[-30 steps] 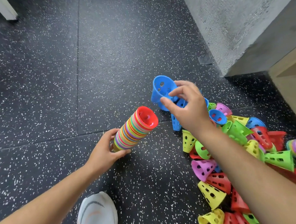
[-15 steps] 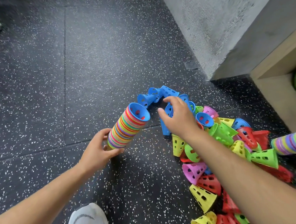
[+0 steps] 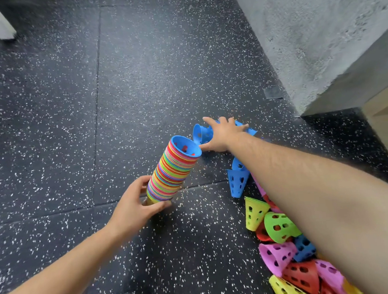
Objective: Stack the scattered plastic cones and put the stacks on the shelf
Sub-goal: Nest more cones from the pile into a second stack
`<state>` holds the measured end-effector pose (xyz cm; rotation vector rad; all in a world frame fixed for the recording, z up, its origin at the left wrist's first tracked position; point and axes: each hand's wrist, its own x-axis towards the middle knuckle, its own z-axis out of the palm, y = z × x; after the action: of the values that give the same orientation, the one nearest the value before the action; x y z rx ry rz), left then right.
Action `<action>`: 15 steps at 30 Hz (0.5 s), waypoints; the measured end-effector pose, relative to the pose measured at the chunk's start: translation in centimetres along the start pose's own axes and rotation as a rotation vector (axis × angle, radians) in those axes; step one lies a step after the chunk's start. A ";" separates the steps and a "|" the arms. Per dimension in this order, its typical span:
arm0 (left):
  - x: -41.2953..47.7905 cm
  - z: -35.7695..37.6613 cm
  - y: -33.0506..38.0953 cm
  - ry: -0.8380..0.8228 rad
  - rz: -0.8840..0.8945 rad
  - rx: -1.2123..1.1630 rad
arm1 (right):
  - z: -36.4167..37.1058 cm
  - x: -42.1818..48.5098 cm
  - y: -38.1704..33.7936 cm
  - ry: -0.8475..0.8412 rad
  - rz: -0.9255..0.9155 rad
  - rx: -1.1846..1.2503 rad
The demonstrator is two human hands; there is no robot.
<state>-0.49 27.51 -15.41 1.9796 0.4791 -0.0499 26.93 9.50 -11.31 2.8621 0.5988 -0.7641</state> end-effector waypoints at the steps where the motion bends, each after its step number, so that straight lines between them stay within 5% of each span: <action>1: 0.1 -0.1 0.0 0.001 -0.001 -0.005 | 0.2 0.3 -0.2 -0.003 0.011 -0.011; 15: 0.3 -0.8 0.4 0.005 0.020 -0.010 | 1.7 0.1 0.5 0.031 -0.108 -0.193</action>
<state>-0.27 28.17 -14.81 1.9751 0.4617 -0.0298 26.45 8.76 -12.86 2.6875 0.7911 -0.6383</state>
